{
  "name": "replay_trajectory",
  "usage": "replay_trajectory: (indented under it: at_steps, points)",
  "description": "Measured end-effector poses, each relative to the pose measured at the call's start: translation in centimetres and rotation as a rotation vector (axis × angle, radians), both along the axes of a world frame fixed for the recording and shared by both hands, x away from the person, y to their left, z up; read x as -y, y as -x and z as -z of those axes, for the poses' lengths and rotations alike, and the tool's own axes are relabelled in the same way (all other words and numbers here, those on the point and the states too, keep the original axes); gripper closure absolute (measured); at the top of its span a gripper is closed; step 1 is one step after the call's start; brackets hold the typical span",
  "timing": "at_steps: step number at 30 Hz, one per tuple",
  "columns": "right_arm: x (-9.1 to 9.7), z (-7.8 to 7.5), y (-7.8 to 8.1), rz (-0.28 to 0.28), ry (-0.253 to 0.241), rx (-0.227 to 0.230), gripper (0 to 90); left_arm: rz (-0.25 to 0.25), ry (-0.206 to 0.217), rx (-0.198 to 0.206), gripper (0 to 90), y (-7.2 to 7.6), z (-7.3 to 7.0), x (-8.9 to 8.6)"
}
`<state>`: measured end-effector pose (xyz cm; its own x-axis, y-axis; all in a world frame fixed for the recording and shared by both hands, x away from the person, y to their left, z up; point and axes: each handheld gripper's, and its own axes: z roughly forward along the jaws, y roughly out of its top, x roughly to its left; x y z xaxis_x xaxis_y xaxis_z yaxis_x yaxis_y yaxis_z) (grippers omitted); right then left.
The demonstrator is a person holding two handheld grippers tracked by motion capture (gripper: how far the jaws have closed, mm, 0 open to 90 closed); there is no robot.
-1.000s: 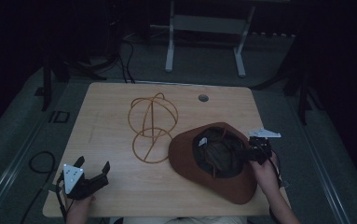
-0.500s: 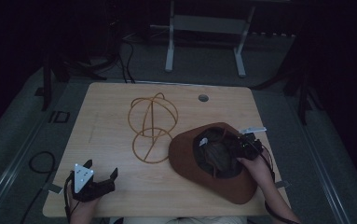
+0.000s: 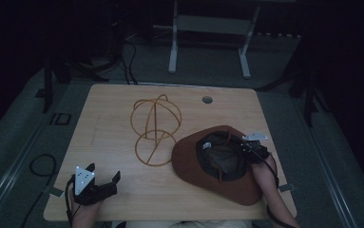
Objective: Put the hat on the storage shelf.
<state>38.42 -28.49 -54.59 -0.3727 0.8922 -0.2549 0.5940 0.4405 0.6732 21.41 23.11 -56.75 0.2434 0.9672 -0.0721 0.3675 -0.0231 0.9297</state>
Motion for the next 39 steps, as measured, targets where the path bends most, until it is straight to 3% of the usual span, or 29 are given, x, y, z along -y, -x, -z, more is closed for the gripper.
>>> replay_trajectory:
  at_steps: [1,6,9,15,22,26,31,35,37,39]
  points:
    - [0.3,-0.3,0.0,-0.009,-0.022,0.009,83.5,-0.014,-0.016,-0.009,3.9,-0.1,0.1,0.0]
    - [0.6,-1.9,0.5,-0.054,-0.073,0.028,84.0,-0.027,-0.018,-0.014,3.9,-0.2,0.1,-0.3]
    - [0.9,-3.7,1.2,-0.074,-0.109,0.080,84.2,-0.030,-0.012,-0.011,3.9,-0.2,-0.1,-0.4]
    - [1.4,-7.1,1.7,-0.088,-0.200,0.124,84.4,-0.006,0.026,0.001,3.8,-0.1,-1.4,-0.4]
    - [1.5,-10.8,2.7,-0.076,-0.220,0.212,84.3,0.095,0.033,0.048,4.5,0.3,-5.0,1.3]
    - [1.5,-12.1,3.0,-0.082,-0.221,0.239,84.3,0.142,0.003,0.064,4.5,0.2,-7.6,2.9]
    - [1.4,-13.3,3.2,-0.086,-0.234,0.260,84.3,0.205,0.009,0.103,4.5,-0.4,-10.9,4.9]
    - [1.3,-13.6,3.1,-0.086,-0.247,0.260,84.2,0.249,-0.023,0.154,4.5,-1.1,-13.2,7.2]
    - [1.3,-13.7,3.1,-0.089,-0.248,0.262,84.2,0.260,-0.027,0.161,4.5,-1.2,-13.5,7.7]
    - [1.3,-13.7,3.3,-0.090,-0.244,0.270,84.2,0.314,-0.055,0.164,4.5,-1.9,-14.2,9.9]
